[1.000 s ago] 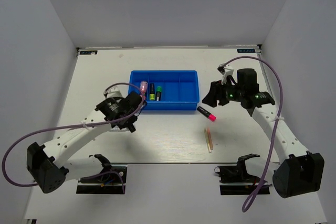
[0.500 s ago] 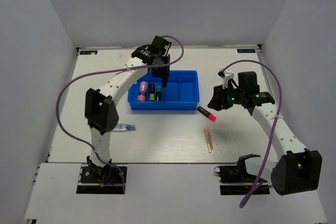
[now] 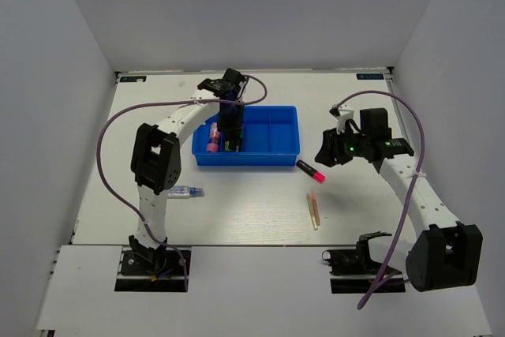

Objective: Sort the stationery into containers
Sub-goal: Place the stationery into the container, then grab a piece of stationery with the right arm

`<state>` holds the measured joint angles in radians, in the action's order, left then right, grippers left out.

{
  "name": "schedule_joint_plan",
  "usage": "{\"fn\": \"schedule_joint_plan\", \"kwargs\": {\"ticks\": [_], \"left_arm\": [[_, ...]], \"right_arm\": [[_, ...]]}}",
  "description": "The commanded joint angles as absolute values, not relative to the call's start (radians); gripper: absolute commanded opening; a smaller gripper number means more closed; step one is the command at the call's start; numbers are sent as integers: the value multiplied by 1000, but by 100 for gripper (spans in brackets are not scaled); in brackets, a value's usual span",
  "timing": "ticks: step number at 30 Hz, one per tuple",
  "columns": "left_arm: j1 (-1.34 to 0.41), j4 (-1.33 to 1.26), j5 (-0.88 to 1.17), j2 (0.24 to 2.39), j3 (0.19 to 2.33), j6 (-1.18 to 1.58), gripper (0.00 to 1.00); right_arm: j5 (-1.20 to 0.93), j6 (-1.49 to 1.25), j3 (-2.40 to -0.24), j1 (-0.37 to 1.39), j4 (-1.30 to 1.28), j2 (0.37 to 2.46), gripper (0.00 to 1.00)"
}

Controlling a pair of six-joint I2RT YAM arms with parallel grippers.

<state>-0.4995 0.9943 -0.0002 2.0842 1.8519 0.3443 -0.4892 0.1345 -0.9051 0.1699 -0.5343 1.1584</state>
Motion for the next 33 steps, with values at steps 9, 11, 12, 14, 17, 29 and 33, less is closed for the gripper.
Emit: {"fn": "schedule_joint_plan", "kwargs": {"ticks": [9, 11, 12, 14, 17, 29, 33], "left_arm": [[-500, 971, 5, 2043, 1856, 328, 63], [-499, 971, -19, 2039, 1861, 334, 66], [-497, 971, -18, 2025, 1868, 334, 68], [-499, 968, -14, 2011, 1865, 339, 71], [-500, 968, -2, 1954, 1844, 350, 65], [-543, 857, -44, 1196, 1063, 359, 75], [-517, 877, -49, 1030, 937, 367, 78]], "right_arm": [[-494, 178, -907, 155, -548, 1187, 66], [-499, 199, -904, 153, -554, 1201, 58], [-514, 254, -902, 153, -560, 1212, 58], [-518, 376, -893, 156, -577, 1226, 58], [-529, 585, -864, 160, -584, 1256, 61], [-542, 772, -776, 193, -414, 1397, 66], [-508, 746, -793, 221, -365, 1466, 67]]}}
